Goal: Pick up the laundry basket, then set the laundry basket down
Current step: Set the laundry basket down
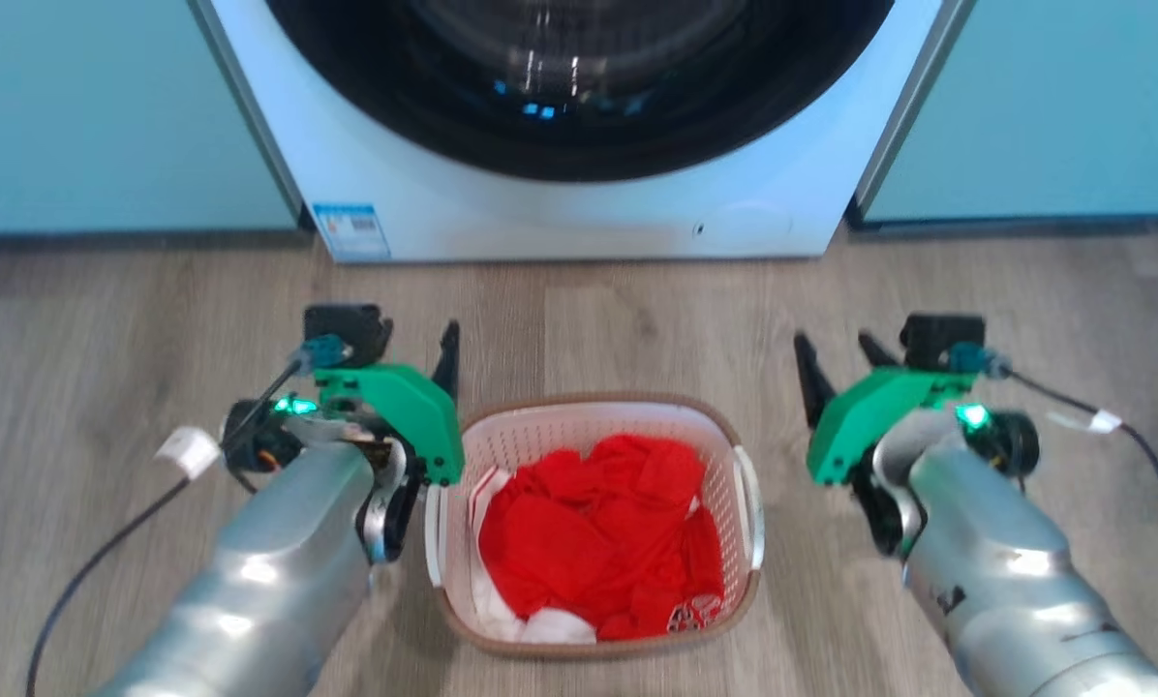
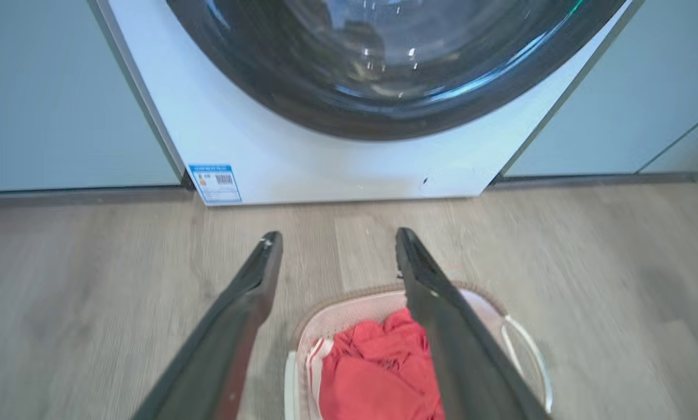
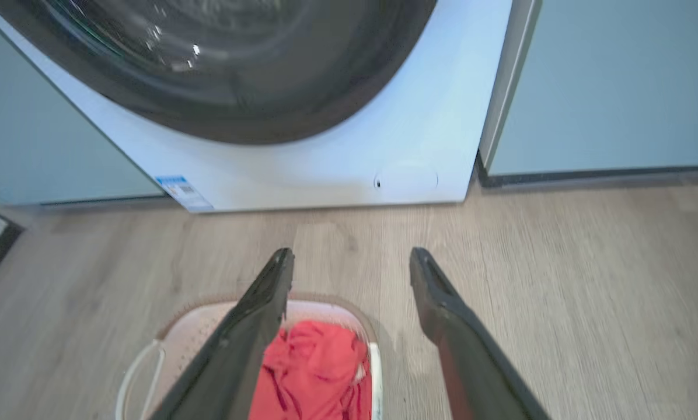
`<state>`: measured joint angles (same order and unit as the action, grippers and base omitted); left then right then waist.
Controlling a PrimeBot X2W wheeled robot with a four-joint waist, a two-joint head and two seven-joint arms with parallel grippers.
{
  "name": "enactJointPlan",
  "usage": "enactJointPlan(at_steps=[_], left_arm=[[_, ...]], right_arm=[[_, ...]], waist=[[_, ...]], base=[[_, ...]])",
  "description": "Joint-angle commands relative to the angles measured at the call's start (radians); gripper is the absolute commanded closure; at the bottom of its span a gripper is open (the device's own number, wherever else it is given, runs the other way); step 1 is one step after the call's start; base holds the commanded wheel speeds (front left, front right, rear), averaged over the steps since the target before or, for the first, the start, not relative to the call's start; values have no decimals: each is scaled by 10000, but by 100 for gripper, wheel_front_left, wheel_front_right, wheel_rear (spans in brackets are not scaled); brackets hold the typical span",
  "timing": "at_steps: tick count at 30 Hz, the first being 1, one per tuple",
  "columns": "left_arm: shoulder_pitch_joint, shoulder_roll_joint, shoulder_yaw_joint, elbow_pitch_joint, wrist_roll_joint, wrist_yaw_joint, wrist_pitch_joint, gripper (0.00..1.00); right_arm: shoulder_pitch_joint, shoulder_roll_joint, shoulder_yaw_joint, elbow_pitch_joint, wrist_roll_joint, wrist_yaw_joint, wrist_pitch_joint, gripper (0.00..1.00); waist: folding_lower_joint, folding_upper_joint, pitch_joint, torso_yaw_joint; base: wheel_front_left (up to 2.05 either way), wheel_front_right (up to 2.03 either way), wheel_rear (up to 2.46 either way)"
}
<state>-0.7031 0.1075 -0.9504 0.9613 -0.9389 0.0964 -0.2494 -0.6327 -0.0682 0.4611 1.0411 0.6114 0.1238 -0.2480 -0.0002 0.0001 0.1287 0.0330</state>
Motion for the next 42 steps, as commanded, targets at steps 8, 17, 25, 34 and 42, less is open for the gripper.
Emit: enactJointPlan(at_steps=[8,17,25,34,42], left_arm=[[2452,485,4463,-5115,4266,704,-122,0],[4859,-480,7216,-8298,6525,-463,-123,0],[6161,-567,7152,-8985,7681,-518,-123,0],[6810,-570,6869,-8822,7711,33,-124,0],[6840,-571,6666,-8348,7563,-123,-124,0]], right_arm=[[1476,179,-1916,-4204,-1867,69,-135,0],[3201,179,-2359,-7502,-2284,69,-136,0],[4745,179,-2943,-8842,-3161,69,-137,0],[5735,179,-3536,-8814,-3488,69,-137,0],[5879,179,-3463,-9048,-3840,69,-137,0]], waist=[[2,-1,-1092,-209],[2,-1,-1425,-204],[2,-1,-1592,-241],[2,-1,-1697,-338],[2,-1,-1774,-331]], base=[[0,0,0],[0,0,0],[0,0,0],[0,0,0],[0,0,0]])
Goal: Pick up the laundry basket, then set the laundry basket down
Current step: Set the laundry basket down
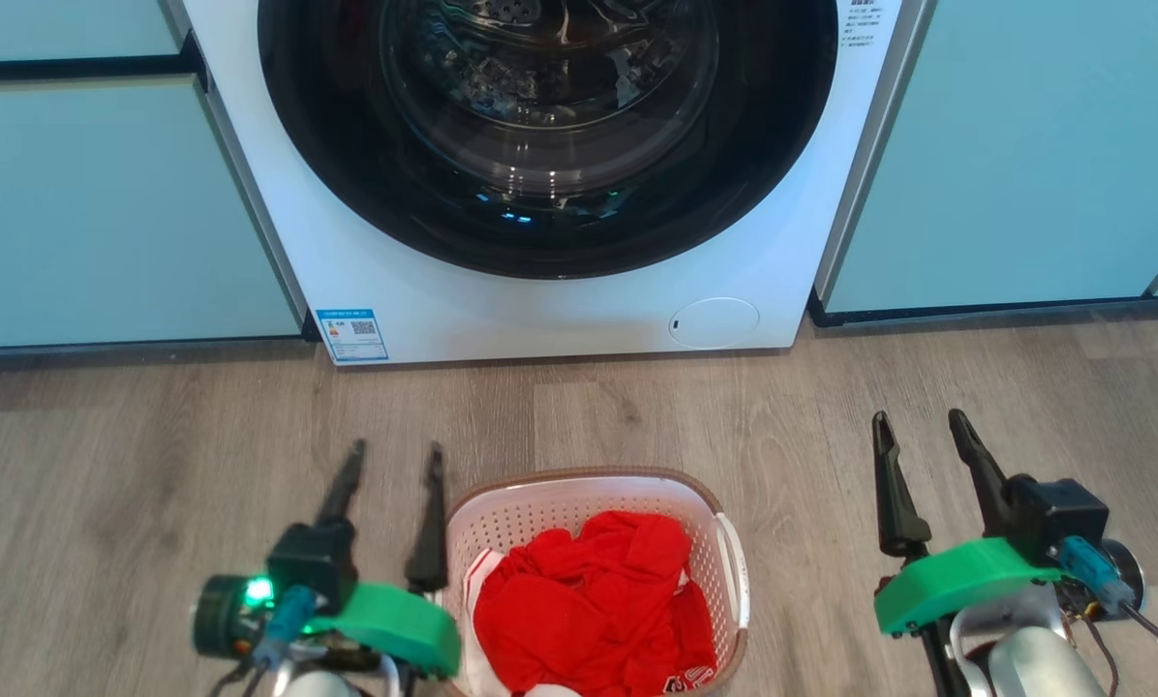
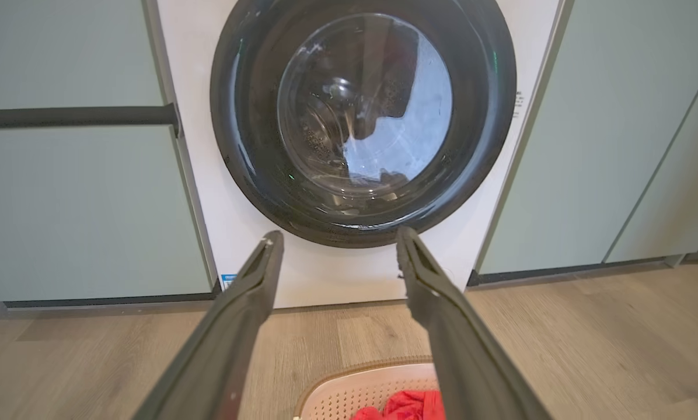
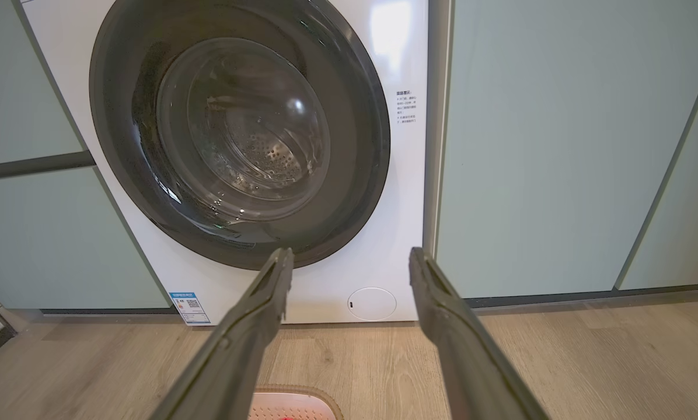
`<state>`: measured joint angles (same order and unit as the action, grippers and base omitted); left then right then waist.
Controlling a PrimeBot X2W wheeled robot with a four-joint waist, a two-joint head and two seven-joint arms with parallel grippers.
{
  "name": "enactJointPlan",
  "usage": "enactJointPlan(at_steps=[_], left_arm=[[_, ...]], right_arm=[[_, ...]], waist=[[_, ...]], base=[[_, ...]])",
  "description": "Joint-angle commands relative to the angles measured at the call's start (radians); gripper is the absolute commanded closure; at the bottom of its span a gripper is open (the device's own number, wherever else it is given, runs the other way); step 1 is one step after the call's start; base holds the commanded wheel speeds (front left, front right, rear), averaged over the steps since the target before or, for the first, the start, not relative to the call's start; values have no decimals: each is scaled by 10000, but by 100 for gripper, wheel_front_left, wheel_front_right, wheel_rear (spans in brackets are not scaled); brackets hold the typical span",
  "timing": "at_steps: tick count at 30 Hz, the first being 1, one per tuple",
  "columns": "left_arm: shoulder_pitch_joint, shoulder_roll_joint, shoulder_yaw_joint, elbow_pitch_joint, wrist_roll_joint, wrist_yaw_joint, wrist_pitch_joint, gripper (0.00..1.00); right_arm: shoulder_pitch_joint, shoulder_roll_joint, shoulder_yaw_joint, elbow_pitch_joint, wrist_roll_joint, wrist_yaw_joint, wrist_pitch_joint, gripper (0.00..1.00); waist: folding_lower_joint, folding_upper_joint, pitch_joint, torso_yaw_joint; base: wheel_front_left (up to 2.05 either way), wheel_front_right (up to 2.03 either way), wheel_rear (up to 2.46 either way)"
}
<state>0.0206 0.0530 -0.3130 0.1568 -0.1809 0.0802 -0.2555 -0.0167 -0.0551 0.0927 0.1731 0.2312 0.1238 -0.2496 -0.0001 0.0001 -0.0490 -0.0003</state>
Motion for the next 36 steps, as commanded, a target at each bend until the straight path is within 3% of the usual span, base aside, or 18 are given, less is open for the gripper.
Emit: enactJointPlan(at_steps=[1,18,36], left_arm=[[-405,-27,252,-238,-84,-40,-62,0],[-391,-27,335,-474,-335,-186,-62,0],[-435,-28,423,-261,-594,-21,-63,0]], right_arm=[[-286,49,219,-372,-29,69,-122,0],[-342,49,235,-486,17,69,-122,0],[-337,49,327,-368,202,69,-122,0]], waist=[[1,-1,2,11],[1,-1,58,189],[1,-1,54,305]], base=[[0,0,0],[0,0,0],[0,0,0]])
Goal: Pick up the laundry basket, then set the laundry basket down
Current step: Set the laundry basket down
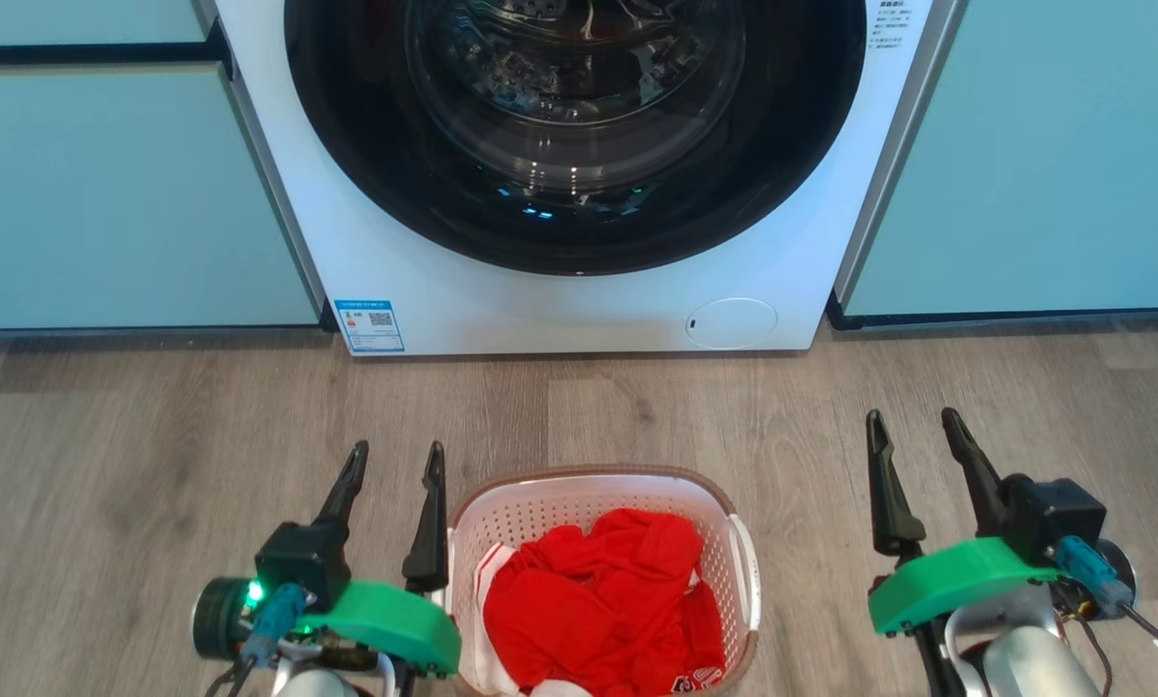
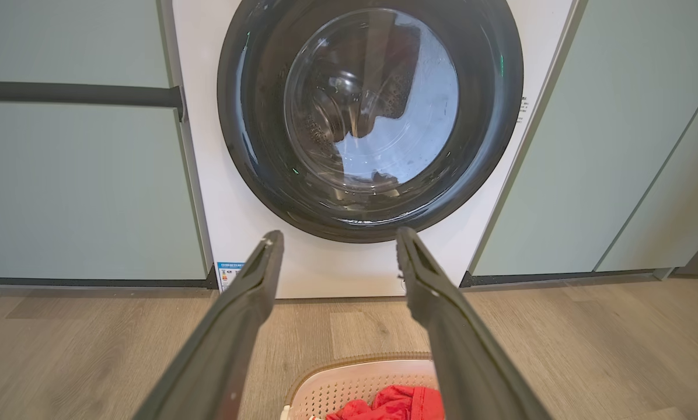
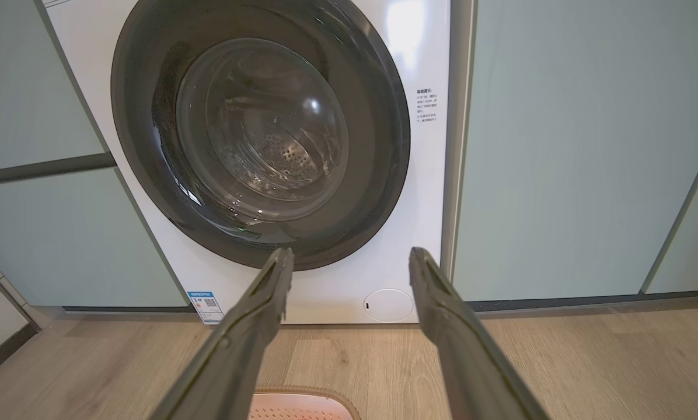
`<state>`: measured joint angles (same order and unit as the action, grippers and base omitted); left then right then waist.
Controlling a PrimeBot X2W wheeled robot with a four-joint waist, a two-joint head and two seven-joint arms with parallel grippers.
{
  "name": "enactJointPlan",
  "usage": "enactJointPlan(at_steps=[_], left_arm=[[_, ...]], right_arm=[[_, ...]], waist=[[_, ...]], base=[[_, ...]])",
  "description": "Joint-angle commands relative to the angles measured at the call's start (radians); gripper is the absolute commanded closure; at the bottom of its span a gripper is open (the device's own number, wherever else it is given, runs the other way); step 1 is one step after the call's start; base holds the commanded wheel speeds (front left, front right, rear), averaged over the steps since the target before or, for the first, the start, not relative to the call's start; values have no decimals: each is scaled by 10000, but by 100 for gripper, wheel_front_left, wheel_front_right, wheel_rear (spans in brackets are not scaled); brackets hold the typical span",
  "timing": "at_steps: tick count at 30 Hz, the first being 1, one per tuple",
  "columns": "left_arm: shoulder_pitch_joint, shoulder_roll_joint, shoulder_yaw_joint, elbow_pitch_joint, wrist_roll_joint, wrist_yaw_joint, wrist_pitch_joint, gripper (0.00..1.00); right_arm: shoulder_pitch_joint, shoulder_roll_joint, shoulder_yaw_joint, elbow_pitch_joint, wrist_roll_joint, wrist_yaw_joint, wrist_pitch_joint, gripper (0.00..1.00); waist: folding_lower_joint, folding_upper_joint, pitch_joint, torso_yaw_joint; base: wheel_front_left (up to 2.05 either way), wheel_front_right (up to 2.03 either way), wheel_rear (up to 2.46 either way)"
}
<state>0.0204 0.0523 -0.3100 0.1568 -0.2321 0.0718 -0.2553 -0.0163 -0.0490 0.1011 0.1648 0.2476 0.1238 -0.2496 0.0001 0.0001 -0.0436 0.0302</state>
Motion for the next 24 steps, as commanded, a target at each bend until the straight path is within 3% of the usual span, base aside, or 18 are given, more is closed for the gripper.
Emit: enactJointPlan(at_steps=[1,24], left_arm=[[-434,-20,401,-255,-94,61,-64,0],[-374,-20,436,-162,-214,108,-65,0]], right_arm=[[-341,-12,253,-280,38,69,-122,0],[-358,-12,425,-129,21,69,-122,0]], waist=[[-1,-1,-1,7],[-1,-1,-82,-67]], base=[[0,0,0],[0,0,0]])
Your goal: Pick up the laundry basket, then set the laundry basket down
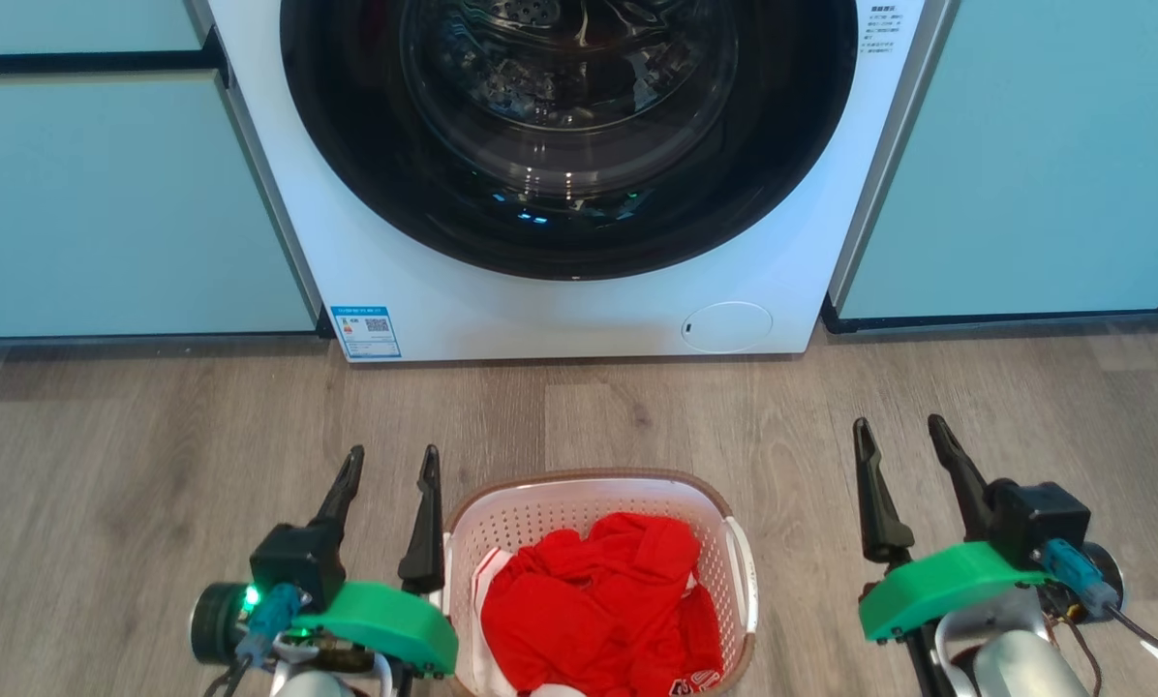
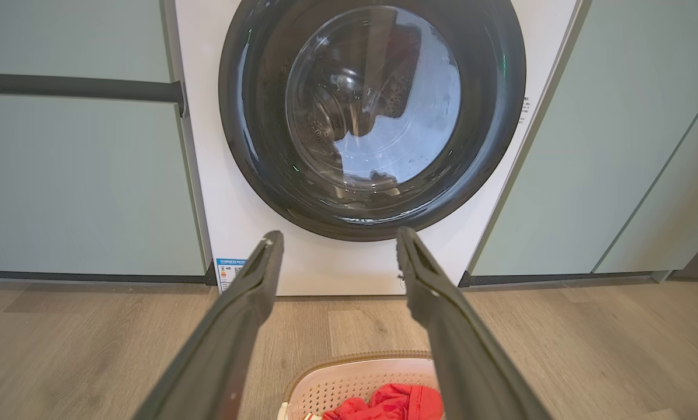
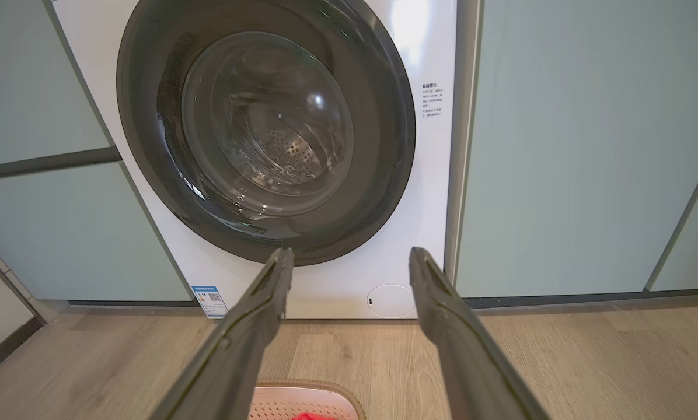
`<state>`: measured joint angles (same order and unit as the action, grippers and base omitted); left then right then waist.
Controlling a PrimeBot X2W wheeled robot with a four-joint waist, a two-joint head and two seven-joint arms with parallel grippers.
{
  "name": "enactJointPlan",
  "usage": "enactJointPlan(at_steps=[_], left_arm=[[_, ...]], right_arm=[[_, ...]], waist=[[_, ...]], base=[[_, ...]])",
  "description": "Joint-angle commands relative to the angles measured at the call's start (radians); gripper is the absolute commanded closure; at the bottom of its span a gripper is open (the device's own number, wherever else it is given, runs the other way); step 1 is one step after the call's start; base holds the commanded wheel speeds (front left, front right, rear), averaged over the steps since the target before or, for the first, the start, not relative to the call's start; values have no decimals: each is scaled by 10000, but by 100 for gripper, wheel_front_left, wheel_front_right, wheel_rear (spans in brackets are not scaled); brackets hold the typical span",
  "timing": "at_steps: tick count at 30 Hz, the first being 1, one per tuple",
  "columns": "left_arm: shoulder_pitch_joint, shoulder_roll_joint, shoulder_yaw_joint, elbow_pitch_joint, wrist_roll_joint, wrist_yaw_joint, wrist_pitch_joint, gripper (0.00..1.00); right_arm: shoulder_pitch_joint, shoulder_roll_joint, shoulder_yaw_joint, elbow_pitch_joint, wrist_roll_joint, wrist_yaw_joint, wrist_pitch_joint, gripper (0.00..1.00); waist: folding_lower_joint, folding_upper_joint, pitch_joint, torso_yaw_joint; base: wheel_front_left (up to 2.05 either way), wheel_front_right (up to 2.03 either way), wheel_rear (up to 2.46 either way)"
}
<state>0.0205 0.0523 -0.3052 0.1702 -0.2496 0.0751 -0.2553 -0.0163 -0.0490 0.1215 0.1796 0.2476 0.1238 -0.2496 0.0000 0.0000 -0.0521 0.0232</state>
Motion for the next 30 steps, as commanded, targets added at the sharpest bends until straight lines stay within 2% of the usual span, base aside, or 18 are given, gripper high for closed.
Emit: enactJointPlan(at_steps=[1,8,9,13,30], left_arm=[[-375,-20,383,-295,-43,79,-65,0],[-358,-20,370,-279,-137,51,-65,0],[2,0,-3,18,-115,43,0,100],[298,4,-86,625,-146,44,7,100],[95,109,348,638,-2100,-236,389,100]], right_arm=[[-358,-12,225,-271,17,69,-122,0],[-360,-12,237,-259,15,69,-122,0],[1,0,11,7,2,0,0,100],[256,13,69,615,16,0,29,100],[107,-93,-120,607,1984,9,405,100]], waist=[[0,0,8,3],[0,0,27,9],[0,0,26,8],[0,0,29,7],[0,0,100,-26]], base=[[0,0,0],[0,0,0],[0,0,0],[0,0,0],[0,0,0]])
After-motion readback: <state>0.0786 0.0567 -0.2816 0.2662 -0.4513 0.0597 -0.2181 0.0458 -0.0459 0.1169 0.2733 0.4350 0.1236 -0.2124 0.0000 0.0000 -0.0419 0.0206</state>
